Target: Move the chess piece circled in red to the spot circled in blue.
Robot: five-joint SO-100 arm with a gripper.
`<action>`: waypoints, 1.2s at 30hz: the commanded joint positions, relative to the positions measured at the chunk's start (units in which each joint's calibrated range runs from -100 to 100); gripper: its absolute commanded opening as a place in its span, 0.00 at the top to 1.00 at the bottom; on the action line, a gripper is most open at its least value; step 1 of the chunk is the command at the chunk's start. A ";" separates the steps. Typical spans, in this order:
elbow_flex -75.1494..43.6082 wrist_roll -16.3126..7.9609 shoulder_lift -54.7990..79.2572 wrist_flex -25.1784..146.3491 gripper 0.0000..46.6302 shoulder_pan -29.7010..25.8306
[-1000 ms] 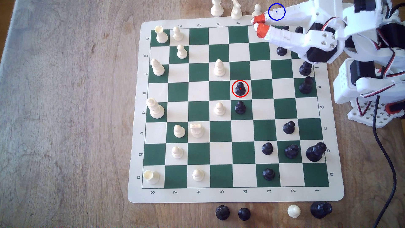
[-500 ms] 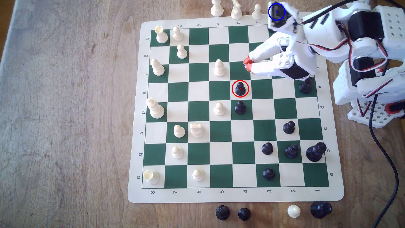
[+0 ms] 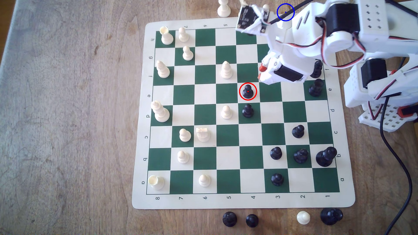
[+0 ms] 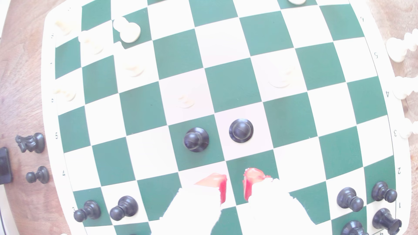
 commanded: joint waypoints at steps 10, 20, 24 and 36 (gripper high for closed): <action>-6.81 4.88 9.87 -2.92 0.72 3.14; -6.90 5.13 15.98 -7.34 0.68 3.30; -8.26 5.47 18.02 -7.34 0.69 3.53; -8.80 5.57 23.45 -9.39 0.71 3.22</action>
